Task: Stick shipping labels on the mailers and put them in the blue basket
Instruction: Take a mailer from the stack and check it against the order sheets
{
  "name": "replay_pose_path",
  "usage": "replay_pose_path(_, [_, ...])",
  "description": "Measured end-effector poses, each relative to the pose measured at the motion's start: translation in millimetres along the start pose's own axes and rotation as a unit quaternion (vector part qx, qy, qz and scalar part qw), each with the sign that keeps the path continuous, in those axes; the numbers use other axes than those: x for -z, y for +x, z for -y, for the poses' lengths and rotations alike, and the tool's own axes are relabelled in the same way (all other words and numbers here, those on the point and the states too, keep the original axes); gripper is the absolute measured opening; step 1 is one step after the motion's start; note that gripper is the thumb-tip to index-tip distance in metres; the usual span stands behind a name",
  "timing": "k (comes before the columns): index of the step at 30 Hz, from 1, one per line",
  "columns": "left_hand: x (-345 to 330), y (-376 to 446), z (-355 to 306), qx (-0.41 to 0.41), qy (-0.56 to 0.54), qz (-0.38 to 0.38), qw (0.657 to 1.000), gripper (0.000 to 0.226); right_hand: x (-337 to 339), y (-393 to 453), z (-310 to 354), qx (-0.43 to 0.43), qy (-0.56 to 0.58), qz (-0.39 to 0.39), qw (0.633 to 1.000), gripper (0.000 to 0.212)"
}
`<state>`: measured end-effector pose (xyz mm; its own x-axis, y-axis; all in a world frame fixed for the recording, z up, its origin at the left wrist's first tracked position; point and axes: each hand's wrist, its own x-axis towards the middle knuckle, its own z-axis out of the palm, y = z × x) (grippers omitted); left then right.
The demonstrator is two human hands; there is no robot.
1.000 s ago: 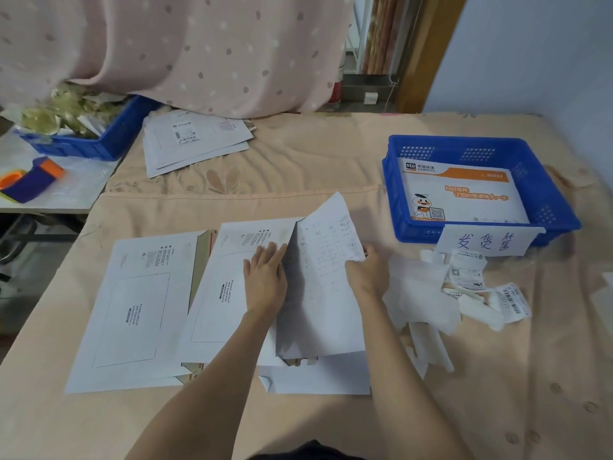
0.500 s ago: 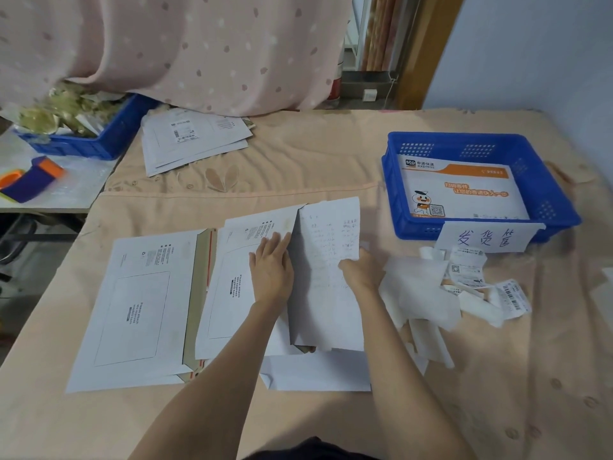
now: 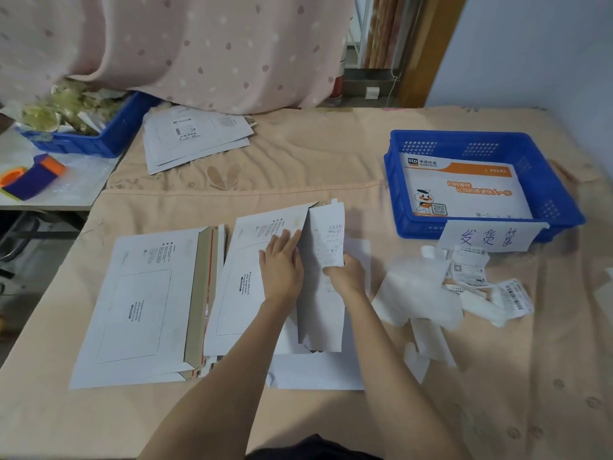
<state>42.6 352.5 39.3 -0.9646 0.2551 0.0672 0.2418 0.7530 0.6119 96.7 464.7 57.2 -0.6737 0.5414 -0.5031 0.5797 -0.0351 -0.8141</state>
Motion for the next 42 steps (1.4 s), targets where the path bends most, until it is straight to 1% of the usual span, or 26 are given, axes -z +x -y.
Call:
replay_pose_path(4, [0, 0, -2, 0.002, -0.006, 0.001, 1.0, 0.042, 1, -1, 1, -0.026, 0.015, 0.037, 0.999, 0.016])
replay_pose_path(7, [0, 1, -1, 0.004, -0.013, 0.001, 1.0, 0.042, 2, 0, 1, -0.026, -0.01, 0.024, 0.999, 0.013])
replay_pose_path(10, [0, 0, -1, 0.006, -0.021, -0.003, 1.0, 0.041, 3, 4, 0, -0.028, -0.031, 0.014, 0.999, 0.003])
replay_pose_path(12, [-1, 1, -2, 0.008, -0.021, -0.004, 1.0, 0.042, 1, 7, -3, -0.027, -0.043, 0.012, 0.999, 0.001])
replay_pose_path(14, [-1, 2, -3, 0.006, -0.026, -0.006, 1.0, 0.042, -1, 10, -5, -0.027, -0.056, 0.01, 0.998, 0.007])
replay_pose_path(16, [-1, 3, -5, 0.002, -0.035, -0.007, 0.999, 0.041, -4, 10, -4, -0.025, -0.071, 0.016, 0.997, 0.007])
replay_pose_path(18, [-1, 3, -7, -0.002, -0.038, -0.009, 0.999, 0.041, -6, 9, -1, -0.023, -0.077, 0.026, 0.996, 0.019])
replay_pose_path(23, [-2, 3, -5, -0.006, -0.045, -0.013, 0.999, 0.041, -10, 6, 3, -0.021, -0.08, 0.041, 0.996, 0.02])
replay_pose_path(26, [-4, 1, -5, -0.007, -0.056, -0.019, 0.998, 0.041, -15, 4, 3, -0.017, -0.077, 0.036, 0.996, 0.028])
replay_pose_path(31, [-5, 0, -11, 0.0, -0.055, -0.014, 0.998, 0.042, -20, -2, 5, -0.013, -0.114, 0.038, 0.993, 0.022])
replay_pose_path(34, [-3, -1, -9, -0.005, -0.052, -0.013, 0.999, 0.042, -20, -8, 9, -0.022, -0.095, 0.055, 0.994, 0.012])
replay_pose_path(38, [-4, -1, -9, -0.001, -0.046, -0.017, 0.999, 0.041, -21, -13, 12, -0.045, -0.066, 0.082, 0.993, 0.041])
replay_pose_path(39, [-5, -2, -9, 0.0, -0.048, -0.018, 0.999, 0.042, -23, -13, 11, -0.045, -0.06, 0.081, 0.994, 0.043])
replay_pose_path(42, [-5, -2, -12, 0.002, -0.052, -0.016, 0.998, 0.042, -28, -14, 9, -0.042, -0.048, 0.073, 0.995, 0.037])
